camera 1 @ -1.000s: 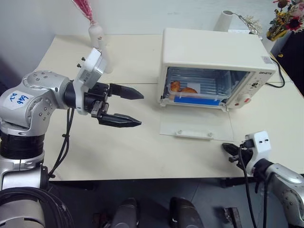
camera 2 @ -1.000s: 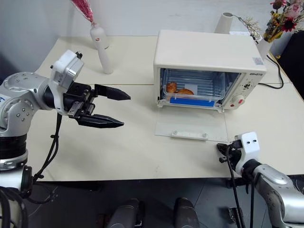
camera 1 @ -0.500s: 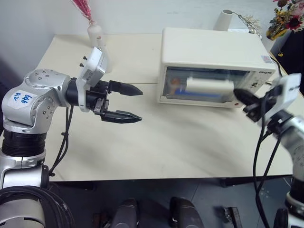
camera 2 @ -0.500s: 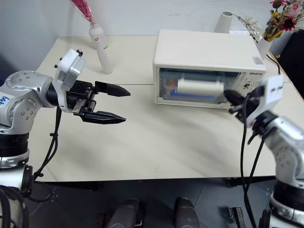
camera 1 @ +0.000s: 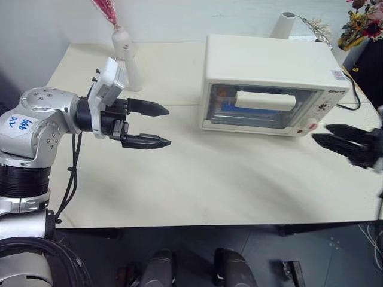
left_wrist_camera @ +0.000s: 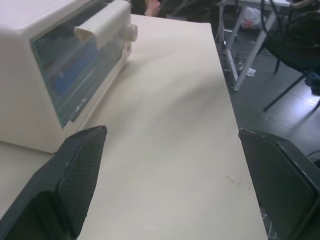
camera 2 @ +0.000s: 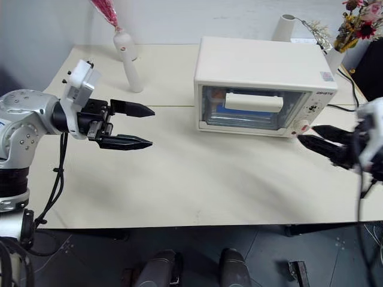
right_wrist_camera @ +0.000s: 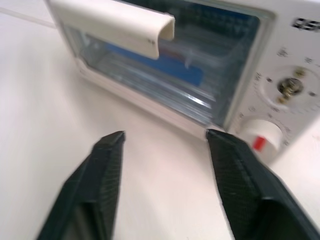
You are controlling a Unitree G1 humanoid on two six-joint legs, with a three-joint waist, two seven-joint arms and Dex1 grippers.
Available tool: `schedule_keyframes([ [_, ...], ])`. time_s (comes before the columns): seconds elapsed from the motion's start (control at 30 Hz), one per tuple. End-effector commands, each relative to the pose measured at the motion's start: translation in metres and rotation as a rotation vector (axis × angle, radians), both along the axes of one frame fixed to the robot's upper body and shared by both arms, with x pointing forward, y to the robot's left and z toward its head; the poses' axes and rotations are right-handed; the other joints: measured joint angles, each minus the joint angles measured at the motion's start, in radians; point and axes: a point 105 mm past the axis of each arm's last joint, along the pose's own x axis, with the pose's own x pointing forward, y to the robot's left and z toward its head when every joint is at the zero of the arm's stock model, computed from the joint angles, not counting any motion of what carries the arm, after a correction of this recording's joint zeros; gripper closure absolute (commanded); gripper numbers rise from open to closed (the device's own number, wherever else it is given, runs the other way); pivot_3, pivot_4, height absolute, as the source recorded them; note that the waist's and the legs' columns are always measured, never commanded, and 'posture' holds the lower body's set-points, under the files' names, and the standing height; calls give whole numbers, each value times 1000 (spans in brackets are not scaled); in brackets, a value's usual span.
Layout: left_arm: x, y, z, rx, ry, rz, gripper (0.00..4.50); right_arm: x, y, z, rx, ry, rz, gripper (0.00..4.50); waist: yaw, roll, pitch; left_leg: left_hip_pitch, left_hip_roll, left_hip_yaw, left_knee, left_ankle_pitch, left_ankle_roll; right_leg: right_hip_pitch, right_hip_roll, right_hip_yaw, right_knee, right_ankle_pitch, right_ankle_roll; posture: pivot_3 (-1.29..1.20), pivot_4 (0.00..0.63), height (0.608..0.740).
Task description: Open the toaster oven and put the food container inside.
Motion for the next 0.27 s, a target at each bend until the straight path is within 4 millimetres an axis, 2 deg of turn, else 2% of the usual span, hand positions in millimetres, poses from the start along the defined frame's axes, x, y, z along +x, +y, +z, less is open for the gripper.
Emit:
schedule_keyframes([
  [0.03, -2, 14, 14, 7, -61, 27, 0, -14, -18, 16, -93, -34, 24, 446, -1, 0, 0, 0, 0, 0, 0, 0, 0, 0, 0, 0, 0, 0, 0, 0, 150, 740],
  [0.07, -2, 18, 16, 11, -64, 35, 0, -17, -22, 18, -109, -31, 33, 143, -2, 0, 0, 0, 0, 1, 0, 0, 0, 0, 0, 1, 0, 0, 0, 0, 150, 740],
  [0.27, -1, 26, 20, 23, -93, 55, 0, -15, -33, 27, -97, -73, 9, 143, -5, 0, 0, 1, 1, 2, 0, 0, 0, 0, 0, 1, 0, 0, 0, 0, 150, 740],
])
